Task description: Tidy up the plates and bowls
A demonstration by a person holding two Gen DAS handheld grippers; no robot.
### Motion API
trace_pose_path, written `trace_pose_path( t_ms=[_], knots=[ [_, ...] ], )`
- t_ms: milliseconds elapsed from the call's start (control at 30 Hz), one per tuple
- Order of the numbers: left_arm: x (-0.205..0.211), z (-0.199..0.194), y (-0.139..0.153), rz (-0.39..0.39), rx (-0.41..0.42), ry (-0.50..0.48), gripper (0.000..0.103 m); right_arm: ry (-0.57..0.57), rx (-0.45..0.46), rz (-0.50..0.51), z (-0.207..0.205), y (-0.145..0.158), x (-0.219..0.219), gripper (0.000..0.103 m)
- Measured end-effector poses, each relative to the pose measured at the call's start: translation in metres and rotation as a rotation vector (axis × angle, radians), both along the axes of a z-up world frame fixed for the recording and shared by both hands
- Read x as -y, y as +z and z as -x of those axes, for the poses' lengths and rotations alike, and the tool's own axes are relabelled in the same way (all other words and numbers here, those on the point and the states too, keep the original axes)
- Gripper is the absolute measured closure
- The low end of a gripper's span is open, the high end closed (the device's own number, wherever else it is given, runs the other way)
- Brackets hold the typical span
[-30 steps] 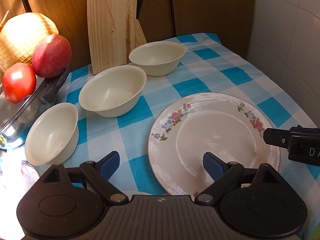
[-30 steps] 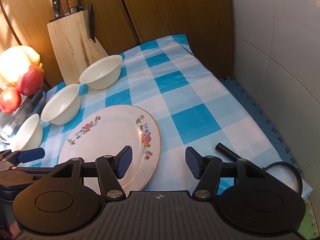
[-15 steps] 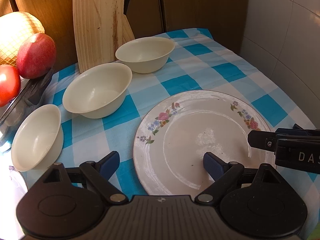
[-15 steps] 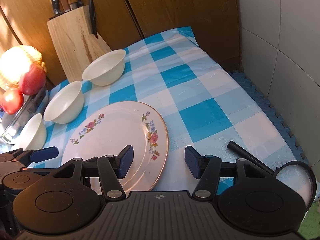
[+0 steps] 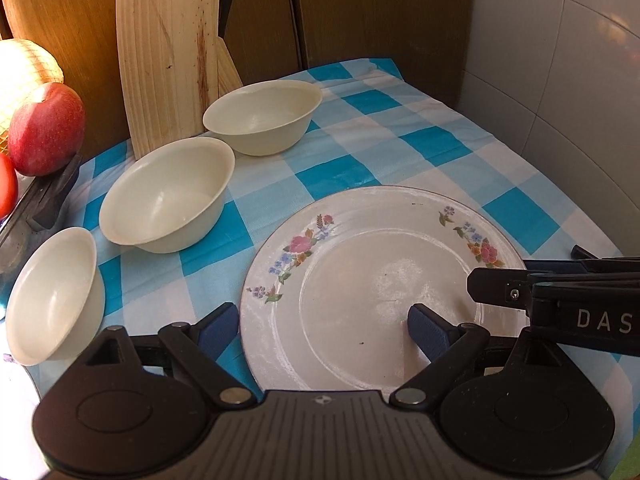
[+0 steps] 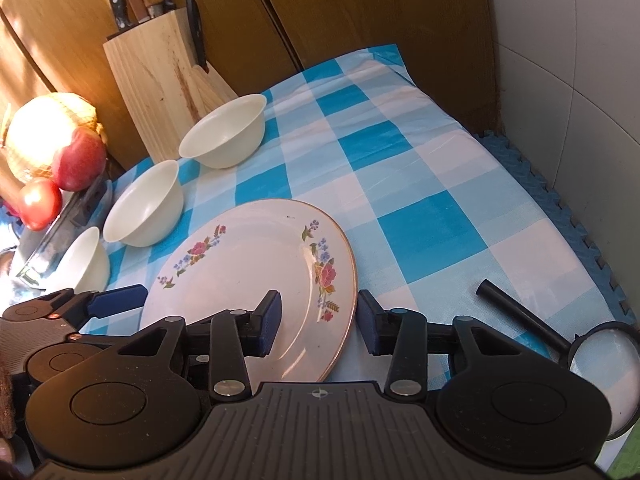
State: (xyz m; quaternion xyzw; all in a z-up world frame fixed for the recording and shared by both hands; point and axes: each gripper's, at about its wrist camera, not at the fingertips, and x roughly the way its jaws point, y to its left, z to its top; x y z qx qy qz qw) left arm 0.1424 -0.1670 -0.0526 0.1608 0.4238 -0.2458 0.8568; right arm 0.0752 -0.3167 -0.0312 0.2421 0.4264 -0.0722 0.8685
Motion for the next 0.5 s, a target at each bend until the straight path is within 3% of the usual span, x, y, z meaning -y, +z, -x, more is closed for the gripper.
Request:
trace_pose_path(
  t_ms=[300, 433, 500],
  knots=[
    [0.001, 0.003, 0.001, -0.011, 0.021, -0.010, 0.017, 0.013, 0.006, 0.001, 0.001, 0.000, 0.000, 0.051],
    [0.016, 0.023, 0.005, -0.007, 0.025, -0.136, 0.027, 0.055, 0.010, -0.015, 0.000, 0.000, -0.006, 0.059],
    [0.021, 0.032, 0.006, -0.053, 0.085, -0.147, 0.027, 0.035, -0.004, -0.020, -0.002, -0.001, -0.004, 0.062]
  ],
)
